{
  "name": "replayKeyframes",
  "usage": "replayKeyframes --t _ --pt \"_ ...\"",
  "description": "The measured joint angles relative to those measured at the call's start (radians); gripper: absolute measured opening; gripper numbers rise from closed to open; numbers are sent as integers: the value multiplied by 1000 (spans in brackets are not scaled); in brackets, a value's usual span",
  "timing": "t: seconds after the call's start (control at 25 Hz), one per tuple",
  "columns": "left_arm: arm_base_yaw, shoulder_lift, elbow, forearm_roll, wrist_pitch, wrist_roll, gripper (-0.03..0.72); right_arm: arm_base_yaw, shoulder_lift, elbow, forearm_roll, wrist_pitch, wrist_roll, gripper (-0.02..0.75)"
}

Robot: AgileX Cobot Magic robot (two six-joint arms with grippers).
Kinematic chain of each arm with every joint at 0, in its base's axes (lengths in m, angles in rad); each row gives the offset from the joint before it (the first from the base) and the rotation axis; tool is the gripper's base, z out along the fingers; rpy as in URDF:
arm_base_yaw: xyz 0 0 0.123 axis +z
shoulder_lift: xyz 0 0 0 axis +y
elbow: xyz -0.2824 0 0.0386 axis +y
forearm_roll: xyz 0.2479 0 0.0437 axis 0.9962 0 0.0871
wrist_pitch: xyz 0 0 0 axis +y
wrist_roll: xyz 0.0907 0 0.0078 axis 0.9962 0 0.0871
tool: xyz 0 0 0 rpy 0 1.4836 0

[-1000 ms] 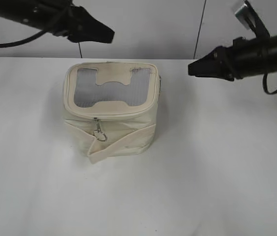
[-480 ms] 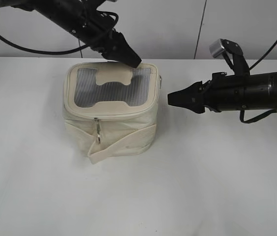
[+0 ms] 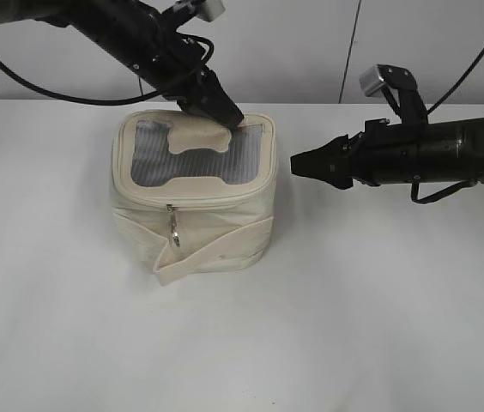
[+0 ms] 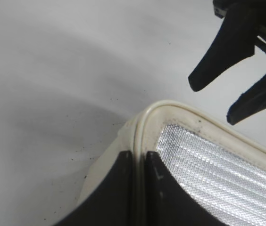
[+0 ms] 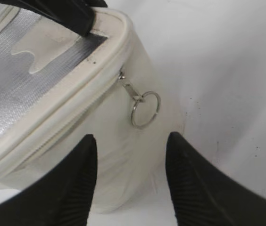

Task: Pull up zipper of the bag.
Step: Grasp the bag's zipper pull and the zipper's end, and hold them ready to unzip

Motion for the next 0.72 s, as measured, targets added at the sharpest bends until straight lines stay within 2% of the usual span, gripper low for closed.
replayKeyframes --t 0.32,0.56,0.72 --pt "-1 0 0 0 -4 -3 50 24 51 -43 1 -7 -4 382" --pt "-1 0 0 -1 -4 -6 50 105 53 -100 1 -130 -12 382" --pt "1 0 0 6 -16 -12 50 125 98 -164 1 -174 -15 382"
